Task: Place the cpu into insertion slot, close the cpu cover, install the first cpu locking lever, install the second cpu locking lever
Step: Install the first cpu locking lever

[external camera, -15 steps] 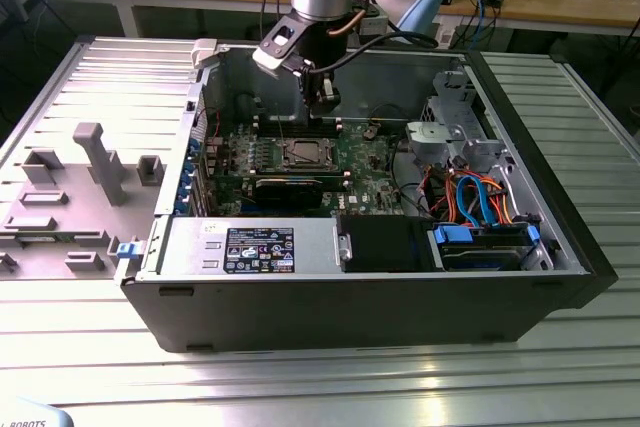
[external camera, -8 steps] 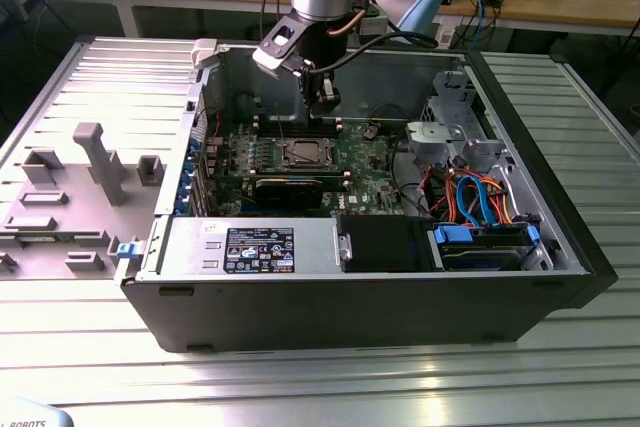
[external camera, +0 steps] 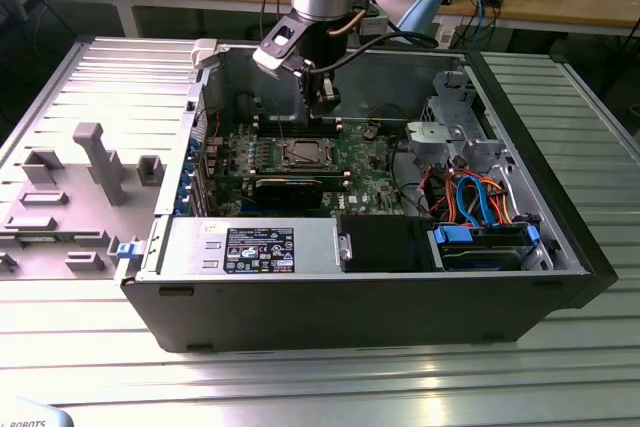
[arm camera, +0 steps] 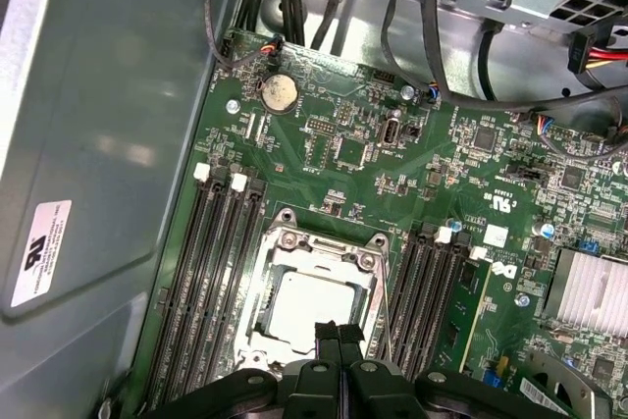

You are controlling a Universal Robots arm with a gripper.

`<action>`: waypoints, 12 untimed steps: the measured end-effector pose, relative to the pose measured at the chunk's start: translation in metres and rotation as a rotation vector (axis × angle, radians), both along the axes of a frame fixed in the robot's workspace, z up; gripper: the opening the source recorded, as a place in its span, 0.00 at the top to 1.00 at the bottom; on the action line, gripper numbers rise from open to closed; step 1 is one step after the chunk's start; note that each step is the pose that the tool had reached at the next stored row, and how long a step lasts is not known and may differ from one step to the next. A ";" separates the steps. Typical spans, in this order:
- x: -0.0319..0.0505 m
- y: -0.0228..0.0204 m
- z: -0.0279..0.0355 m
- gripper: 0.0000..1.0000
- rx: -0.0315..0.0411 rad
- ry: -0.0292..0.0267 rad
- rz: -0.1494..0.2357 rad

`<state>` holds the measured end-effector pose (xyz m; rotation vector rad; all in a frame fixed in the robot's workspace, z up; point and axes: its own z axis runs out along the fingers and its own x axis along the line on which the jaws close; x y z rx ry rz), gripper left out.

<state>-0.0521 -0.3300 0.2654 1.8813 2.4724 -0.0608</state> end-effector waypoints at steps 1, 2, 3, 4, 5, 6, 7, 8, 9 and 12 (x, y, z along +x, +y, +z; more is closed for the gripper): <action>0.0000 0.0000 0.0000 0.89 -0.0001 0.0001 0.001; 0.0000 0.0000 0.0000 0.89 -0.0001 0.0000 0.001; 0.0000 0.0000 0.0000 0.89 -0.0001 0.0001 0.004; 0.0000 0.0000 0.0000 0.89 -0.0001 0.0001 0.007; 0.0000 0.0000 0.0000 0.89 0.0000 0.0000 0.010; 0.0000 0.0001 0.0000 0.89 0.0000 0.0000 0.019; 0.0000 0.0001 0.0000 0.89 0.0000 0.0000 0.032; 0.0000 0.0001 0.0000 0.89 0.0001 0.0000 0.044; 0.0000 0.0001 0.0000 0.89 0.0000 0.0000 0.052; -0.0009 -0.0001 0.0001 0.89 -0.0002 0.0002 0.060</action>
